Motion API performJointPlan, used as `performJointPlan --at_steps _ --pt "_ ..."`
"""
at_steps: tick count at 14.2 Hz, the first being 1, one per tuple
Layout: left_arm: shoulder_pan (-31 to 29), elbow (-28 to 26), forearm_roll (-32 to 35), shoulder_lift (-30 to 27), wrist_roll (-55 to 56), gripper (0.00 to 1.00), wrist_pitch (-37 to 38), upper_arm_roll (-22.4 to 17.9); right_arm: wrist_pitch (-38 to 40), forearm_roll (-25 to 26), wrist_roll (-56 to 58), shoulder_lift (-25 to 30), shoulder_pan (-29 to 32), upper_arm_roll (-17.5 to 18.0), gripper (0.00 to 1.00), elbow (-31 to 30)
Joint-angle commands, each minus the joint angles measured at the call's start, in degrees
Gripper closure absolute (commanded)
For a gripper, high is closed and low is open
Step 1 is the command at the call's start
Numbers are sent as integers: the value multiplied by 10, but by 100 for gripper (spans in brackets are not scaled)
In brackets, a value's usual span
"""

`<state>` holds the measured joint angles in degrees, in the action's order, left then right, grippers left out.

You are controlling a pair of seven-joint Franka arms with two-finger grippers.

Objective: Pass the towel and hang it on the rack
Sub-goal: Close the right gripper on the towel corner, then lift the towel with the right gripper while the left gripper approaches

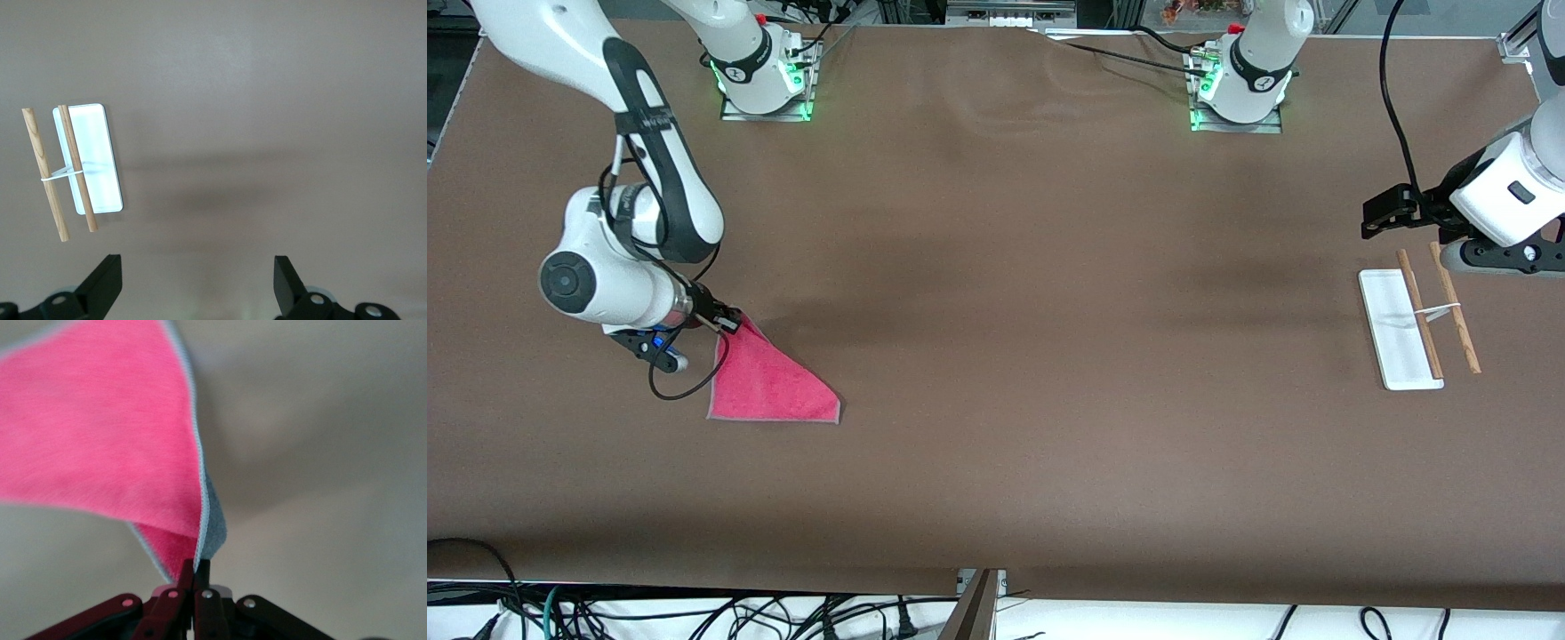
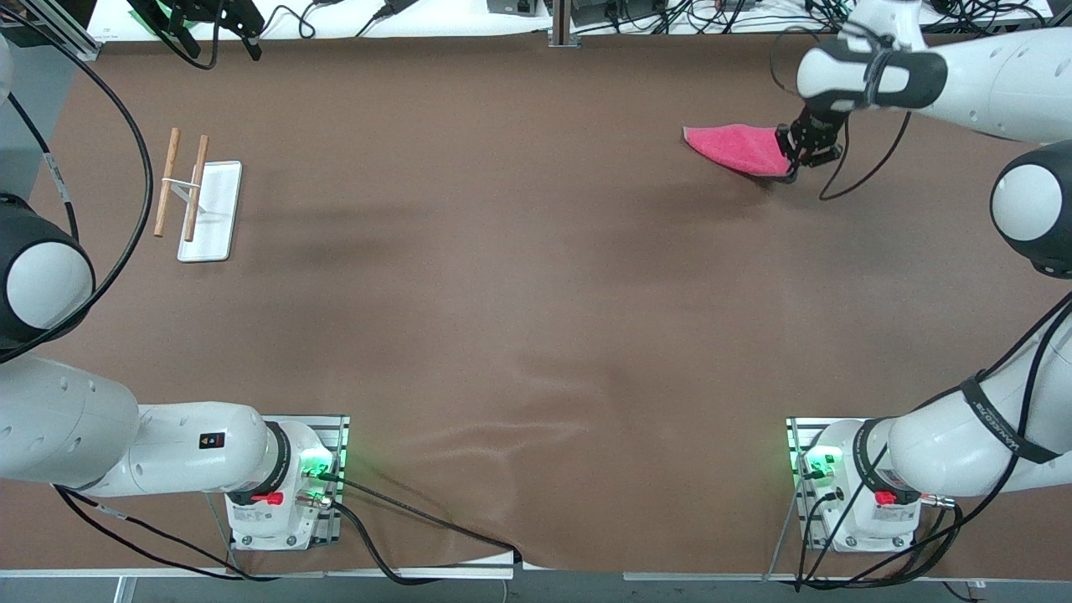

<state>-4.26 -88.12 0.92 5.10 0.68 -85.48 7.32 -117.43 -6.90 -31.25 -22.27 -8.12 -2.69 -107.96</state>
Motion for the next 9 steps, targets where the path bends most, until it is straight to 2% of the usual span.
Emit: performJointPlan --at_steps 1,3,6,9 --pt "1 11 10 -2 -2 0 12 1 124 -14 -29 6 -31 1 100 106" --pt "1 12 10 -2 -2 0 12 1 198 -25 -53 5 -60 1 100 183" --pt "1 12 11 -1 -4 0 11 2 265 -77 -113 -1 -106 0 100 268" --pt "3 13 5 -1 -4 0 11 2 287 -112 -176 -14 -160 -1 100 331"
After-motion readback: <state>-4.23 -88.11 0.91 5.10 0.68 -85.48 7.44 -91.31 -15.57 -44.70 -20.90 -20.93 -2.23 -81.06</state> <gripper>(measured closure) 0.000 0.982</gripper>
